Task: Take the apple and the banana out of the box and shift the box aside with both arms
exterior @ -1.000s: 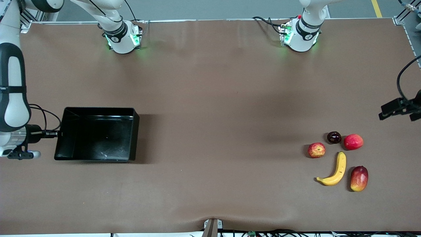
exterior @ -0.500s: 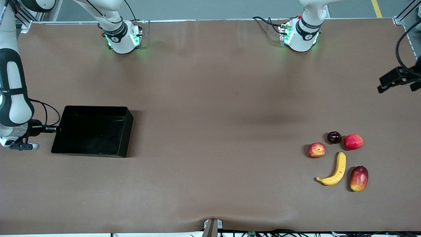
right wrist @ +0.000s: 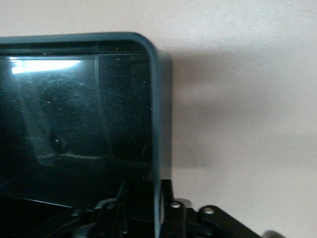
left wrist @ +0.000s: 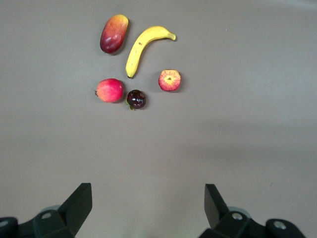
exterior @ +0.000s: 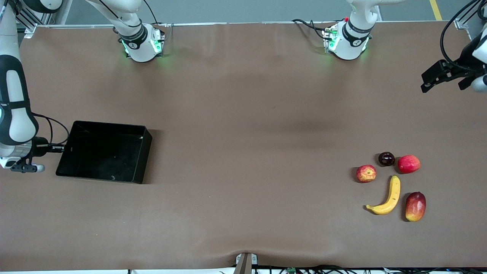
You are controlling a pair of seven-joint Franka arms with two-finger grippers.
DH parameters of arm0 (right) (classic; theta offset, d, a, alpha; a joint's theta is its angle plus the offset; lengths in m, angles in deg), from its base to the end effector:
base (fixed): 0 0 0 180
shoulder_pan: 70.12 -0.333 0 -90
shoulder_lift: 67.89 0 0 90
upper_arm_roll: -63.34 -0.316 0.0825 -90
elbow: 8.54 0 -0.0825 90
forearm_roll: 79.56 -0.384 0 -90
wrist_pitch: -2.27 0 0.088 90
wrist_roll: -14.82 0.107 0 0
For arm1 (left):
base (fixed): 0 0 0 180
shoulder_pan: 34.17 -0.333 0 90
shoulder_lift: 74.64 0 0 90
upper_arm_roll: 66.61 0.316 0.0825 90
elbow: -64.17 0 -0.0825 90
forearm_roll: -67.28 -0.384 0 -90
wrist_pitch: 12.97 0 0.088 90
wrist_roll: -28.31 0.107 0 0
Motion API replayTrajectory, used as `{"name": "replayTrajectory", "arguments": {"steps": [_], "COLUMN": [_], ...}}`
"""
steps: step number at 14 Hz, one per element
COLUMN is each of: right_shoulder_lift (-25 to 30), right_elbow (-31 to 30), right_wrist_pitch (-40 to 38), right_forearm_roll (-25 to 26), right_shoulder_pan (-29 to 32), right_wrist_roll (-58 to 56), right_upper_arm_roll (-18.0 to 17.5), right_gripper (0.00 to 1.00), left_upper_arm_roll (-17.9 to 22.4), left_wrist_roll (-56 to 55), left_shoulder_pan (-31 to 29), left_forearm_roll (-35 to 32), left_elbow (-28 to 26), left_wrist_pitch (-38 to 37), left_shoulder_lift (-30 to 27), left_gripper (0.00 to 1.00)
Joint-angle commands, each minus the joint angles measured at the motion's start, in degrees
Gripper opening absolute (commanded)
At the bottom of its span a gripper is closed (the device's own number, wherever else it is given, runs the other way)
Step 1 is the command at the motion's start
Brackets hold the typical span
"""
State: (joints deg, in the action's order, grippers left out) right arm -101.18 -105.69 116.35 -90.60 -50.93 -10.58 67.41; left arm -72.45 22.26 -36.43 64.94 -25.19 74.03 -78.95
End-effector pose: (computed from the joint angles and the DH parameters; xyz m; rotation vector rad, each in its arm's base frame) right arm 0.5971 -0.2396 0.2393 -2.8967 0.0876 0.3010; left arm 0.5248 -0.0307 0.6656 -3.0948 -0.0713 -0.0582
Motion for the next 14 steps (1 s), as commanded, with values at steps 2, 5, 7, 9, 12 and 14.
{"name": "replayTrajectory", "arguments": {"steps": [2, 5, 7, 9, 12, 14], "right_shoulder_lift": [-0.37, -0.37, -0.11, 0.5, 0.77, 1.21], "right_elbow": [4.12, 10.37, 15.2, 20.57, 27.34, 29.2], "right_wrist_pitch": [-0.17, -1.49, -4.03, -6.67, -9.76, -11.32], "right_forearm_roll": [0.58, 1.11, 1.2, 1.29, 1.28, 1.63], "right_shoulder_pan": [-0.56, -2.05, -2.14, -2.49, -4.67, -7.4], "right_wrist_roll": [-0.61, -0.35, 0.17, 0.7, 0.7, 0.79], "right_upper_arm_roll": [-0.47, -0.56, -0.38, -0.47, -0.65, -0.38], "right_gripper": [1.0, 1.0, 1.0, 1.0, 1.0, 1.0], "left_upper_arm_roll": [0.75, 0.66, 0.66, 0.75, 0.75, 0.66], "left_wrist_roll": [-0.36, -0.36, -1.58, -2.82, -1.86, -1.77], "left_shoulder_pan": [-0.03, 0.15, 0.15, -0.03, -1.25, -1.09], "left_forearm_roll": [1.2, 1.2, 1.03, 0.59, 0.84, 1.11], "left_elbow": [-1.6, -0.99, -0.29, 0.16, -0.37, -0.37], "left_wrist_pitch": [0.98, 1.07, 1.07, 0.89, 0.37, 0.36], "left_shoulder_lift": [-1.4, -0.88, -0.79, 0.09, 0.18, 0.53], "left_gripper": [1.0, 1.0, 1.0, 1.0, 1.0, 1.0]}}
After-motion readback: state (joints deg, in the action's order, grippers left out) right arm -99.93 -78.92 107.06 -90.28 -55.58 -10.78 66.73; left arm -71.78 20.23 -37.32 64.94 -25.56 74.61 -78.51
